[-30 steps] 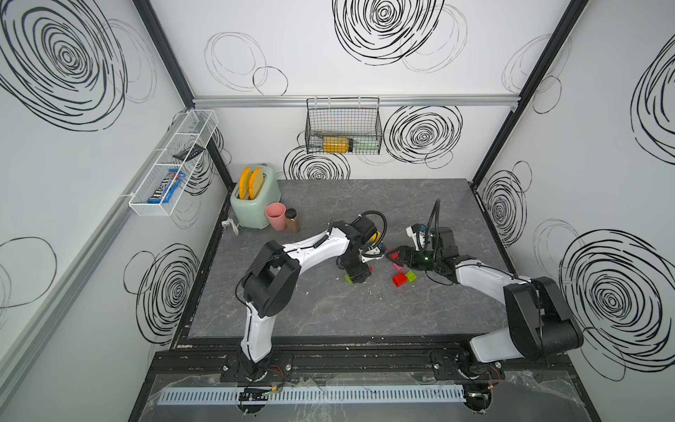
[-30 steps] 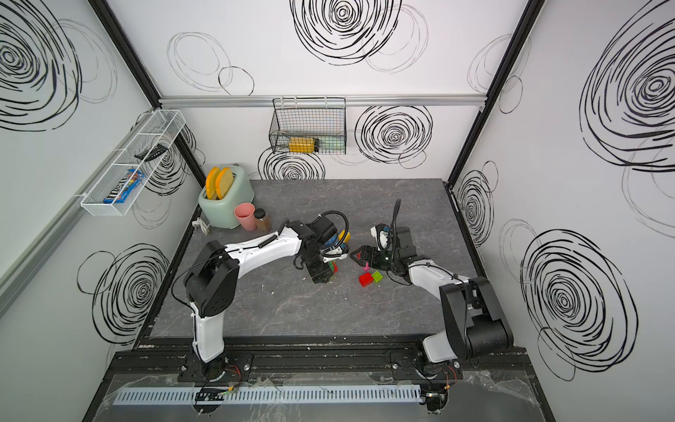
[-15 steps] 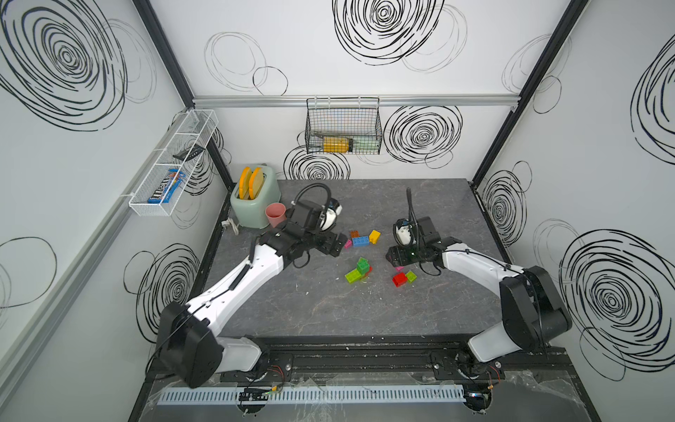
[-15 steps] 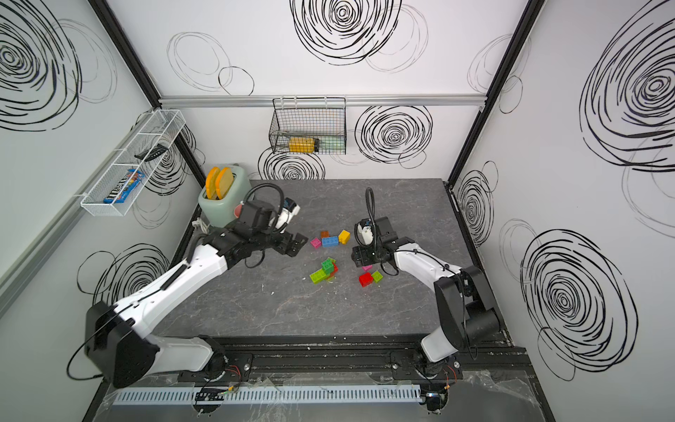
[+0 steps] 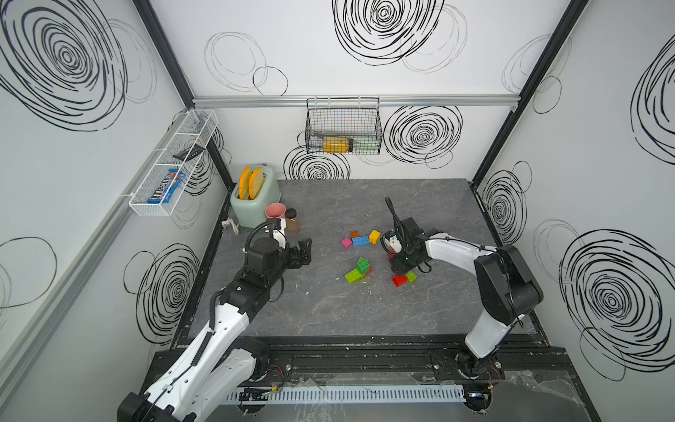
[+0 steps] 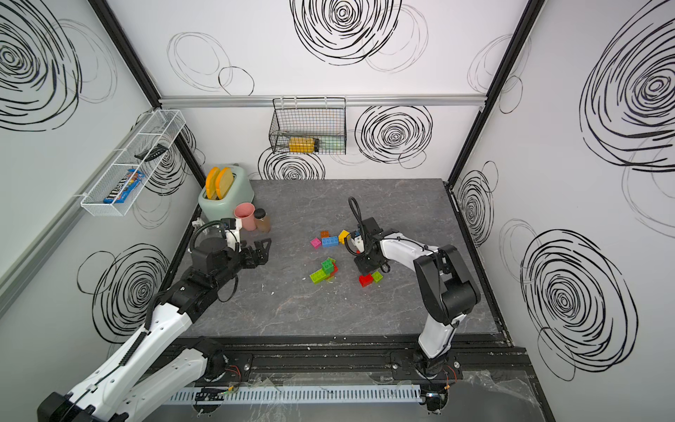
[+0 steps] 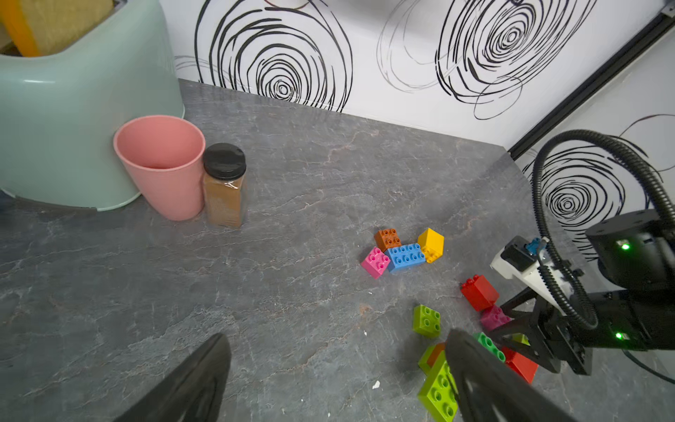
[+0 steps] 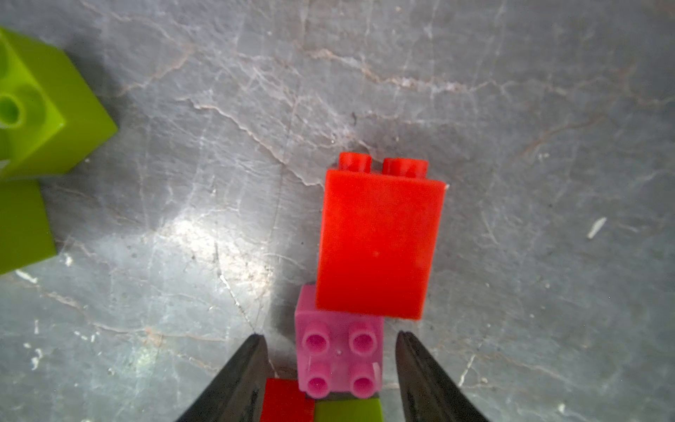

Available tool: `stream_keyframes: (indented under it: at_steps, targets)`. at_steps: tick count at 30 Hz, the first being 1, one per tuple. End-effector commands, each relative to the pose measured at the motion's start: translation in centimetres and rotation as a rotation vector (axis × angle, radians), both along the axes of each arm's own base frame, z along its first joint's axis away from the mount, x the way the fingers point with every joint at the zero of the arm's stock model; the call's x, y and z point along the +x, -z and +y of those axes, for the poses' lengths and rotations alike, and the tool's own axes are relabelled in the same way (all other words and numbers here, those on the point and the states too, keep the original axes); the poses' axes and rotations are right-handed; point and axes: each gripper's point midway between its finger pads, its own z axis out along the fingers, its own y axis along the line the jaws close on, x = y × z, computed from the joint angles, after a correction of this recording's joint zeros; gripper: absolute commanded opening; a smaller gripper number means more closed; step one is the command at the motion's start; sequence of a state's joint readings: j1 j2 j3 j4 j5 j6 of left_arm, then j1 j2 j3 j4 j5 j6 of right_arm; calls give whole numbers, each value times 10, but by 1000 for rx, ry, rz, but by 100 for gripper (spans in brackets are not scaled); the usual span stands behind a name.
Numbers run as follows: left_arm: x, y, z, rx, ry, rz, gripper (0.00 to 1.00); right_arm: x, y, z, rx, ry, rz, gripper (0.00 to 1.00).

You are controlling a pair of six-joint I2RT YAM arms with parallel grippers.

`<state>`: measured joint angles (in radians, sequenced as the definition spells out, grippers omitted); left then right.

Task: Assemble the number 4 with lego
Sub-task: Pick up the lego brick from the center of the board.

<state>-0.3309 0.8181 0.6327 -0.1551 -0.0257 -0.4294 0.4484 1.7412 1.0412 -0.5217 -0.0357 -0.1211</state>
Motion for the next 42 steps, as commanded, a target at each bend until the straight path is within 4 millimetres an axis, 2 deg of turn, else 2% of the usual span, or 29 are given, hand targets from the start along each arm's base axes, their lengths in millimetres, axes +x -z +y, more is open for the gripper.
stream_keyframes:
  at_steps: [1,10,17,20,22,24,26,29,32,34,36,39,42]
  targets:
    - [0,-6,1,-66,-23,-27,96,3,-3,-3,-29,-29,3,56]
    - [-2,14,0,-66,-30,51,96,9,-3,-1,-23,-28,-19,41]
    - [-2,26,-3,-58,-20,98,96,7,0,-1,-26,-25,-10,36]
    - [-1,34,-5,-58,-24,125,96,10,-14,1,-5,-4,-38,28]
    - [-1,41,-9,-62,-15,156,96,10,-37,4,40,15,-78,22]
    - [-2,46,-23,-78,38,180,96,6,-63,14,116,22,-104,13]
    - [-5,54,-38,-86,81,211,96,-6,-87,36,240,-13,-96,0]
    - [-12,65,-66,-86,154,257,96,-24,-106,72,366,-15,-37,0]
    - [-19,74,-90,-118,204,308,96,-30,-118,98,349,-8,-7,0]
    - [-25,81,-108,-142,259,337,96,-37,-122,117,319,-32,24,0]
    - [-29,87,-117,-156,279,364,96,-40,-119,127,248,-33,34,0]
    - [-32,99,-117,-173,257,406,96,-37,-107,127,103,2,41,0]
    - [-33,108,-110,-185,231,435,96,-39,-103,135,68,-14,48,0]
